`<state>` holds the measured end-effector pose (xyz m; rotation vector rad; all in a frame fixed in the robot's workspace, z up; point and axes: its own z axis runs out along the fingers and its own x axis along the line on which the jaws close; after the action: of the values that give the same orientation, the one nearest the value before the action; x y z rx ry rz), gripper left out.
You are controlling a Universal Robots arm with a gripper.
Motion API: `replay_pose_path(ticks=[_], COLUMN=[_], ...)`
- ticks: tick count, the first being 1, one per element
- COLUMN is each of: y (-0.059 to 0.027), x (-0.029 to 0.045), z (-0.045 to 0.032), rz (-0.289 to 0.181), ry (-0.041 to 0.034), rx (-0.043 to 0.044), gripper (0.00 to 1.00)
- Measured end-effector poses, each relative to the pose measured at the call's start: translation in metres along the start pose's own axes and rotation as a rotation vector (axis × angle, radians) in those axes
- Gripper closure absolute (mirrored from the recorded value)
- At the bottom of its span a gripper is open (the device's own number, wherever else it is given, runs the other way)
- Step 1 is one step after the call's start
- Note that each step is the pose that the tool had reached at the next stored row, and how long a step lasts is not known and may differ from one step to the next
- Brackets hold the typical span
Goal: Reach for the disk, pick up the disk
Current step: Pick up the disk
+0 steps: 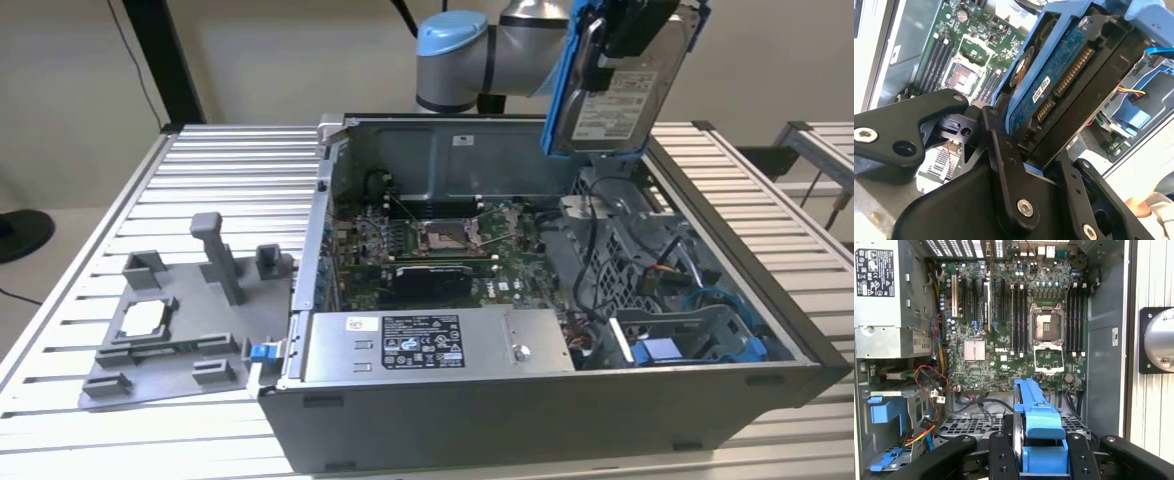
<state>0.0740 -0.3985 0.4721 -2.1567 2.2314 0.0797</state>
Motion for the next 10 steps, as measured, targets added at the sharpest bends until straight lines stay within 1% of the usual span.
replay_pose_path(ticks=[10], y=[-0.0015], x=[0.0023], z=[0.0001], rz=[0.0], ry=[0.0], rx=[0.0], gripper=[1.0])
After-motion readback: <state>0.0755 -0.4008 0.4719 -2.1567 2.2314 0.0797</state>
